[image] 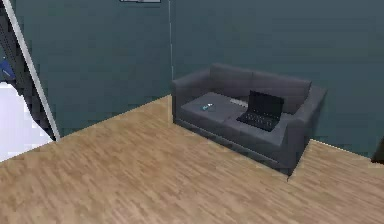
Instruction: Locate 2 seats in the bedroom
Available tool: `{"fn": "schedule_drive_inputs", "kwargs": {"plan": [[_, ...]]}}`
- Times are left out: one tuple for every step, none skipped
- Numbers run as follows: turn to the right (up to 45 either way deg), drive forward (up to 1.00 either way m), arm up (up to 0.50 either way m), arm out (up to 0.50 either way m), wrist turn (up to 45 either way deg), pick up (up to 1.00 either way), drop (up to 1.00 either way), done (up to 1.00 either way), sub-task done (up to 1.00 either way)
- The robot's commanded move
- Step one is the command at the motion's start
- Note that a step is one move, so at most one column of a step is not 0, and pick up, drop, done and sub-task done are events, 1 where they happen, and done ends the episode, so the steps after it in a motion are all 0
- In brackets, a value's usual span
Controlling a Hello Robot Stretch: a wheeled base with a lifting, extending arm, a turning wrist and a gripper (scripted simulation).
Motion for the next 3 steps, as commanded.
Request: {"fn": "schedule_drive_inputs", "kwargs": {"plan": [[0.0, 0.35, 0.0, 0.0, 0.0, 0.0, 0.0, 0.0, 0.0], [-45.0, 0.0, 0.0, 0.0, 0.0, 0.0, 0.0, 0.0, 0.0], [-3.0, 0.0, 0.0, 0.0, 0.0, 0.0, 0.0, 0.0, 0.0]]}}
